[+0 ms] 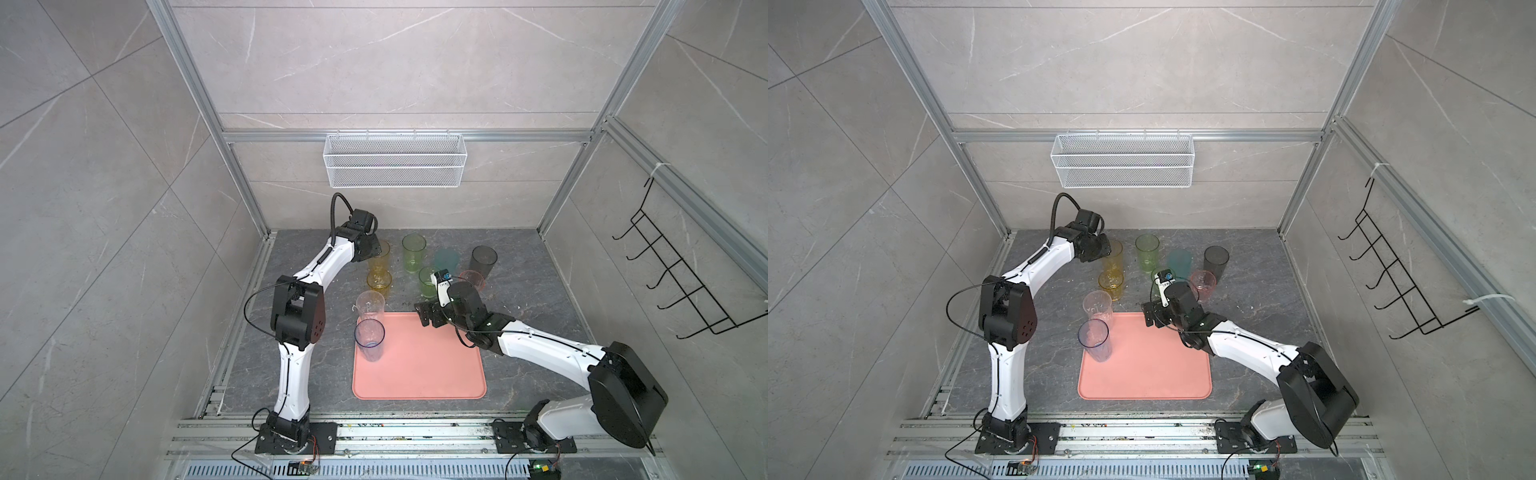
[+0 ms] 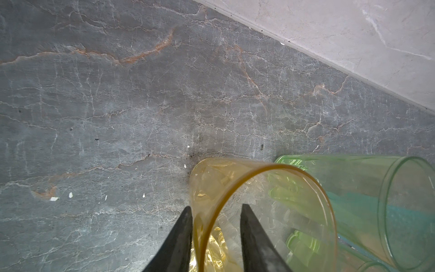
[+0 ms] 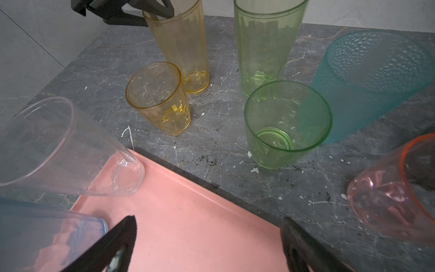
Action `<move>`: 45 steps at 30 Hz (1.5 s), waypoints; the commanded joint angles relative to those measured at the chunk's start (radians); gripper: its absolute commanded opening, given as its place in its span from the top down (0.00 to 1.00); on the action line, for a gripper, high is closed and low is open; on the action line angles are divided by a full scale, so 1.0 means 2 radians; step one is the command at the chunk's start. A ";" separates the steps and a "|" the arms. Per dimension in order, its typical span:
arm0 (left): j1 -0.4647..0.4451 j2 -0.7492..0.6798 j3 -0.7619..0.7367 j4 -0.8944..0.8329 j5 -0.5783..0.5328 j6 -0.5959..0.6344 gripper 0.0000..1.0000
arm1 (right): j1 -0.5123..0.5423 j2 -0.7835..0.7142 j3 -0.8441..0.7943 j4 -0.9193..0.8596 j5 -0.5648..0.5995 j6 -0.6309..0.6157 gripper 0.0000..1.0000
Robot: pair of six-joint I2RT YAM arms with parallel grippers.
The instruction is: Place the glasses into the tray
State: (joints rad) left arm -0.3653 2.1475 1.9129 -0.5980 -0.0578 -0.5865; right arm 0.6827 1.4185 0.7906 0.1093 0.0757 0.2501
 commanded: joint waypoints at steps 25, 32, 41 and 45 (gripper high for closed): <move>0.006 -0.007 0.030 -0.028 -0.023 0.029 0.89 | 0.003 0.014 0.012 -0.009 -0.005 0.008 0.03; 0.010 -0.027 0.022 -0.032 -0.028 0.031 0.96 | 0.003 0.015 0.013 -0.009 -0.006 0.009 0.03; 0.016 -0.083 -0.017 -0.030 -0.052 0.034 1.00 | 0.003 0.015 0.013 -0.009 -0.011 0.012 0.03; 0.023 -0.120 -0.047 -0.031 -0.060 0.034 1.00 | 0.004 0.012 0.013 -0.009 -0.013 0.013 0.03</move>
State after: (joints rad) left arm -0.3344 2.0197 1.8301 -0.6701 -0.1440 -0.5373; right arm 0.6827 1.4345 0.7910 0.1059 0.0631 0.2619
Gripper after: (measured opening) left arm 0.067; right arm 0.965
